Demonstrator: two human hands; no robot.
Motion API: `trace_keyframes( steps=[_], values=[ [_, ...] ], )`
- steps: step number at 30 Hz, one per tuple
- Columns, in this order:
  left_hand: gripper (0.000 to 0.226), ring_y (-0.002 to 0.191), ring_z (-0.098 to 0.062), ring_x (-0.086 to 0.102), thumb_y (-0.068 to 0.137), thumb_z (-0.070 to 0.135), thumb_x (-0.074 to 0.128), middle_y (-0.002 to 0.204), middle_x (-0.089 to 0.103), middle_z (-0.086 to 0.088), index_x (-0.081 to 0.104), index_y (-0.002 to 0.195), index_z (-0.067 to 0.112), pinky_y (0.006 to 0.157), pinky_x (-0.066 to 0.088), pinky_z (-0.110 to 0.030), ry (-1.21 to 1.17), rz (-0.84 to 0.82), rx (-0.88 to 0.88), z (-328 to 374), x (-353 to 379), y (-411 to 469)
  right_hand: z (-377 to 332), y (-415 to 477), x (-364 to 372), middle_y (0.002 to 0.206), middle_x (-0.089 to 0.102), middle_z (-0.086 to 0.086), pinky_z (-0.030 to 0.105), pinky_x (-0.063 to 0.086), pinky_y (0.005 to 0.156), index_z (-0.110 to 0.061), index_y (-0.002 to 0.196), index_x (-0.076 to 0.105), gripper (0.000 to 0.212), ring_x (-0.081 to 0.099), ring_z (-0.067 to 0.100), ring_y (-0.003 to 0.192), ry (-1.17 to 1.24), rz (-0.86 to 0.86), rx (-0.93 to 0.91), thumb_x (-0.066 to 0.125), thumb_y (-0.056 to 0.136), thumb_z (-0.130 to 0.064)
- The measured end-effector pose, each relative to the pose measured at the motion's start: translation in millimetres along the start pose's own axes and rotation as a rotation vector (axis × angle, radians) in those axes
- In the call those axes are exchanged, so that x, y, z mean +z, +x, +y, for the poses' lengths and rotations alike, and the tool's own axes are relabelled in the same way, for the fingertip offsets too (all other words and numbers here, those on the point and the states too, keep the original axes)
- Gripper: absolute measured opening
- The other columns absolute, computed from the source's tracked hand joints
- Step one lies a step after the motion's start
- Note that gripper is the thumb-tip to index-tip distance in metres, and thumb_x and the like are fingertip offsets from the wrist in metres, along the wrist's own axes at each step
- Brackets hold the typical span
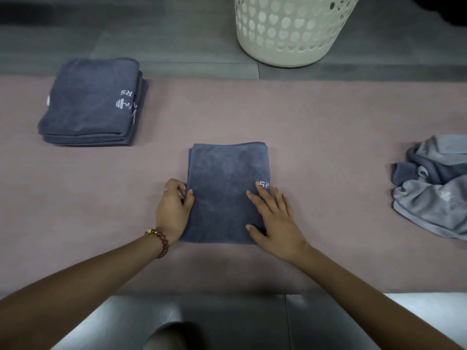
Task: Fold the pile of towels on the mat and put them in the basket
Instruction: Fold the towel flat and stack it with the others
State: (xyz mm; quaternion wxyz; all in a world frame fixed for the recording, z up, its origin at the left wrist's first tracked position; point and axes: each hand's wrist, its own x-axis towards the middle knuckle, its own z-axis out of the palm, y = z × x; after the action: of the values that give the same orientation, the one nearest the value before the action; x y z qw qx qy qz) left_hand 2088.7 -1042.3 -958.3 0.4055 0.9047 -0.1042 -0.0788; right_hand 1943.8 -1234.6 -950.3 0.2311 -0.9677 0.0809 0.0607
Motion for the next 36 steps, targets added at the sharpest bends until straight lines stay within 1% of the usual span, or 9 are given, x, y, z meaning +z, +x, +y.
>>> trace_keyframes(
  steps=[3, 5, 10, 15, 21, 26, 32, 34, 36],
  values=[
    [0.028, 0.094, -0.029, 0.052, 0.087, 0.01, 0.058, 0.111, 0.05, -0.012, 0.046, 0.112, 0.006, 0.081, 0.042, -0.04, 0.176, 0.042, 0.159, 7.1, -0.3, 1.4, -3.6, 17.1, -11.4, 0.159, -0.005, -0.004, 0.036, -0.01, 0.115, -0.028, 0.15, 0.01, 0.076, -0.009, 0.021, 0.145, 0.043, 0.089, 0.077, 0.02, 0.081, -0.057],
    [0.041, 0.115, -0.033, 0.042, 0.081, 0.008, 0.056, 0.127, 0.043, -0.017, 0.047, 0.122, 0.006, 0.096, 0.033, -0.044, 0.329, 0.049, 0.356, 15.8, 2.2, 7.9, -4.8, 37.4, -18.9, 0.159, -0.004, -0.002, 0.035, -0.007, 0.116, -0.024, 0.151, 0.007, 0.071, -0.008, 0.022, 0.146, 0.046, 0.123, 0.094, 0.03, 0.089, -0.05],
    [0.059, 0.139, -0.032, 0.024, 0.089, 0.047, 0.033, 0.151, 0.031, -0.011, 0.04, 0.141, 0.018, 0.111, 0.014, -0.051, 0.69, -0.231, 0.74, 29.3, 19.8, 50.2, 1.0, 91.2, -19.6, 0.159, -0.007, 0.003, 0.04, -0.006, 0.116, -0.019, 0.151, 0.001, 0.07, -0.011, 0.023, 0.146, -0.15, 0.092, 0.064, 0.033, 0.095, -0.048],
    [0.08, 0.145, -0.028, -0.005, 0.077, 0.073, 0.025, 0.159, 0.002, 0.005, 0.008, 0.148, 0.04, 0.109, 0.004, -0.063, 0.684, -0.373, 0.571, 12.7, 31.0, 74.3, 17.8, 107.1, -7.0, 0.159, 0.001, 0.001, 0.052, 0.007, 0.115, -0.027, 0.151, 0.007, 0.083, -0.004, 0.028, 0.146, -0.232, 0.077, 0.054, 0.011, 0.078, -0.067],
    [0.086, 0.144, -0.024, -0.015, 0.074, 0.076, 0.023, 0.159, -0.003, 0.003, 0.005, 0.148, 0.037, 0.114, -0.001, -0.058, 0.637, -0.434, 0.552, 21.0, 24.2, 74.8, 16.8, 106.2, -9.9, 0.159, -0.005, 0.003, 0.055, 0.009, 0.115, -0.03, 0.15, 0.004, 0.086, -0.007, 0.032, 0.145, -0.212, 0.043, 0.067, 0.009, 0.075, -0.07],
    [0.069, 0.144, -0.031, -0.001, 0.089, 0.06, 0.031, 0.158, 0.002, -0.008, 0.032, 0.145, 0.02, 0.115, 0.008, -0.052, 0.566, -0.312, 0.654, 2.3, 8.1, 16.7, 3.0, 55.4, -3.5, 0.155, -0.023, 0.011, 0.046, -0.005, 0.112, -0.036, 0.149, 0.003, 0.083, -0.021, 0.034, 0.141, -0.111, 0.052, -0.008, 0.018, 0.077, -0.075],
    [0.066, 0.143, -0.033, -0.003, 0.094, 0.061, 0.008, 0.157, -0.014, -0.01, 0.0, 0.15, 0.028, 0.118, -0.001, -0.043, 0.599, -0.463, 0.621, -29.2, -4.2, -13.3, -3.6, 6.8, 29.9, 0.158, 0.002, 0.014, 0.051, 0.013, 0.111, -0.035, 0.148, 0.016, 0.072, -0.001, 0.036, 0.143, -0.185, 0.085, 0.064, 0.027, 0.086, -0.068],
    [0.074, 0.144, -0.027, -0.009, 0.088, 0.069, 0.015, 0.156, -0.017, -0.009, -0.002, 0.148, 0.03, 0.118, 0.001, -0.042, 0.501, -0.465, 0.518, -19.3, -5.8, -14.1, -6.8, 10.2, 24.1, 0.156, -0.014, 0.013, 0.046, 0.004, 0.113, -0.037, 0.149, 0.008, 0.074, -0.014, 0.031, 0.142, -0.154, 0.076, 0.078, 0.026, 0.084, -0.067],
    [0.086, 0.143, -0.024, 0.001, 0.081, 0.064, 0.045, 0.155, -0.003, -0.013, 0.005, 0.149, 0.028, 0.117, 0.008, -0.039, 0.326, -0.35, 0.28, -7.4, -4.8, -18.0, -9.2, 9.8, 15.0, 0.155, -0.022, 0.012, 0.038, 0.002, 0.116, -0.038, 0.149, 0.008, 0.074, -0.015, 0.027, 0.144, 0.023, 0.029, 0.113, 0.039, 0.086, -0.063]
  ],
)
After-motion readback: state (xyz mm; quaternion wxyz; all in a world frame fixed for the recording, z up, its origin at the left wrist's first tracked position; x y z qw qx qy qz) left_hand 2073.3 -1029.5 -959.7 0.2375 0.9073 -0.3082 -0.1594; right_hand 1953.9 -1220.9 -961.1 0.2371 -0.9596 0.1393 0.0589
